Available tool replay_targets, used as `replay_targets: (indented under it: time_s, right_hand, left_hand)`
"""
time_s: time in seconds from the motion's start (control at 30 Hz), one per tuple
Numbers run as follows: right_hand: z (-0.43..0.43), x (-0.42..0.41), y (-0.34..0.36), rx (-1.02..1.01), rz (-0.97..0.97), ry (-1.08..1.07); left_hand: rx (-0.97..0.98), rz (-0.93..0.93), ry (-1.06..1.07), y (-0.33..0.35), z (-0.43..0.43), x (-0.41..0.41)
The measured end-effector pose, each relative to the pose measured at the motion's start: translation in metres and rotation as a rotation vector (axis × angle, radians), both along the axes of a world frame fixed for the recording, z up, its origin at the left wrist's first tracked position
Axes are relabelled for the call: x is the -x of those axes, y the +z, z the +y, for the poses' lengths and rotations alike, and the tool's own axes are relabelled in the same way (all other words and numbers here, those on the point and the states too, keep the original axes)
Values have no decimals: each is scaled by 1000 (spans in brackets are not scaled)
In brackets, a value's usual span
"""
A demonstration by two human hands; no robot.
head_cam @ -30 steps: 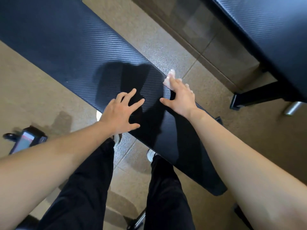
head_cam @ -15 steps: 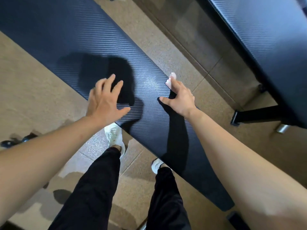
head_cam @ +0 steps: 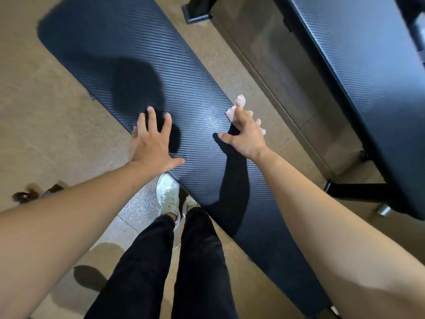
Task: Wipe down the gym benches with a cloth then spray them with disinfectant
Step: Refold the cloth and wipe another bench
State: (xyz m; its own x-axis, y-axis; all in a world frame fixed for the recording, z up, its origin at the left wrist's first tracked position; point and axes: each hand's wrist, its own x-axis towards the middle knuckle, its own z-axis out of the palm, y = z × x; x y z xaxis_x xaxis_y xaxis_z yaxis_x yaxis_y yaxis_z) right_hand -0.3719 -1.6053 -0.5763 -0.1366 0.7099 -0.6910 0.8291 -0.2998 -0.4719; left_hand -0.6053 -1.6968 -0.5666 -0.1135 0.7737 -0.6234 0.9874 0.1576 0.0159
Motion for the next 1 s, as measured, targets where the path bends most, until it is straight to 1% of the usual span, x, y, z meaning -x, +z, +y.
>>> replay_targets:
  time_s: [0.23,0.37,0.43,0.53,0.63,0.7,0.77,0.83,0.93,1.0]
  right_hand:
    - [45,40,-10,40,98,37]
    - [58,57,-17,24,210,37]
    - [64,63,-18,19,237,54]
    - [75,74,-14,-6,222,98]
    - [87,87,-20,-46,217,150]
    - [97,99,-23,-65,220,173]
    - [108,109,-23,-55,214,205]
    - [120,119,-21,-46,204,208]
    - [132,135,-18,-55,181,204]
    - [138,147,-19,-55,177,200]
  left_hand:
    - [39,-1,-34,11,5,1]
    - [64,48,-57,17,10,0]
    - [70,-6,-14,21,14,5]
    - [45,-132,41,27,23,24]
    - [-51,-300,112,23,37,56]
    - [-123,-353,155,14,51,79]
    - [-240,-328,250,3,69,100]
    - [-322,-237,368,-5,92,119]
    - [-221,-59,450,-13,121,145]
    - [-186,-24,434,-15,130,159]
